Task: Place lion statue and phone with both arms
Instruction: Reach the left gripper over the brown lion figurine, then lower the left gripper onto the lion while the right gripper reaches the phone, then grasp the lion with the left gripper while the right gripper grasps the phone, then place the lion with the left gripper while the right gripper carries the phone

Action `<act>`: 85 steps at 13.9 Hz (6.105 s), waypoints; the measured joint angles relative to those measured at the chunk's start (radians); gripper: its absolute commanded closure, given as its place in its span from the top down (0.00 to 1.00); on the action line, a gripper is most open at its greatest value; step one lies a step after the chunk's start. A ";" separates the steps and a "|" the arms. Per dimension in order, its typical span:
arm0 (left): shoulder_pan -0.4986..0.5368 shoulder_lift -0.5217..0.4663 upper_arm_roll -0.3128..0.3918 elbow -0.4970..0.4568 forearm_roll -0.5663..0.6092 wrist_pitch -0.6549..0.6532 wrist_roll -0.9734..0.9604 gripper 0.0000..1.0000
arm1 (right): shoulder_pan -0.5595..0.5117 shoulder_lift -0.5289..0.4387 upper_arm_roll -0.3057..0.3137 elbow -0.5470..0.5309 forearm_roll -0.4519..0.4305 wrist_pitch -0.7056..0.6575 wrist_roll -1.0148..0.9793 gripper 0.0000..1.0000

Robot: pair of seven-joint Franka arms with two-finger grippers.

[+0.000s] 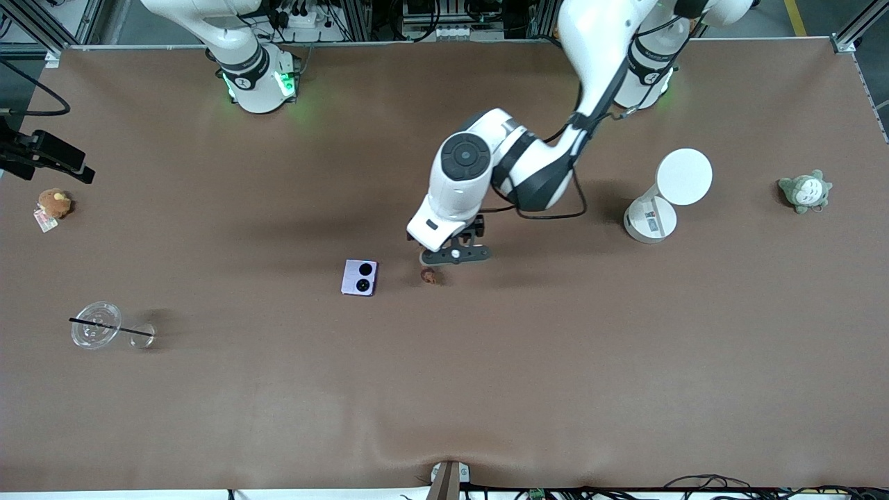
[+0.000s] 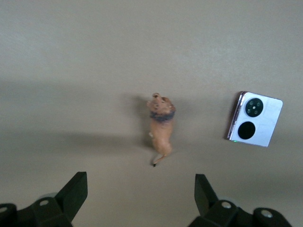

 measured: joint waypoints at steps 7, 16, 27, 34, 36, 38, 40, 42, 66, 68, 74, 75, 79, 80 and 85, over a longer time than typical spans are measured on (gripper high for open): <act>-0.028 0.088 0.003 0.003 0.004 0.109 -0.023 1.00 | 0.061 0.101 0.007 -0.006 0.003 0.014 -0.001 1.00; -0.034 0.169 0.006 0.006 0.009 0.191 -0.019 0.68 | 0.087 0.210 0.006 -0.006 0.003 0.142 -0.003 1.00; -0.030 0.188 0.015 0.026 0.010 0.205 -0.005 0.00 | 0.141 0.398 0.012 -0.019 0.032 0.280 -0.003 1.00; 0.092 -0.020 0.021 -0.059 0.012 -0.047 0.142 0.00 | 0.375 0.536 0.017 -0.049 0.067 0.519 0.283 1.00; 0.125 -0.112 0.020 -0.198 0.012 -0.030 0.192 0.00 | 0.440 0.553 0.017 -0.090 0.075 0.606 0.355 1.00; 0.157 -0.189 0.021 -0.332 0.013 -0.004 0.234 0.00 | 0.466 0.561 0.017 -0.147 0.078 0.694 0.380 1.00; 0.204 -0.247 0.022 -0.448 0.014 0.049 0.301 0.00 | 0.468 0.577 0.016 -0.196 0.082 0.766 0.380 1.00; 0.252 -0.283 0.022 -0.550 0.014 0.120 0.361 0.00 | 0.469 0.607 0.016 -0.224 0.083 0.818 0.380 1.00; 0.445 -0.350 0.019 -0.858 0.014 0.335 0.636 1.00 | 0.536 0.707 0.001 -0.229 0.101 0.917 0.486 0.76; 0.457 -0.350 0.020 -0.804 0.014 0.320 0.635 1.00 | 0.536 0.710 0.001 -0.229 0.101 0.917 0.487 0.43; 0.468 -0.337 0.017 -0.429 0.014 -0.042 0.634 1.00 | 0.535 0.707 -0.009 -0.223 0.102 0.922 0.487 0.16; 0.469 -0.326 0.018 -0.357 0.014 -0.110 0.634 1.00 | 0.530 0.703 -0.024 -0.217 0.102 0.928 0.487 0.17; 0.508 -0.287 0.032 -0.079 0.015 -0.348 0.631 1.00 | 0.421 0.664 -0.084 -0.165 0.101 0.922 0.322 0.21; 0.522 -0.289 0.039 -0.033 0.017 -0.382 0.633 1.00 | 0.373 0.658 -0.087 -0.149 0.101 0.913 0.261 0.21; 0.540 -0.387 0.051 0.049 0.017 -0.459 0.638 1.00 | 0.181 0.671 -0.089 -0.101 0.101 0.902 0.010 0.22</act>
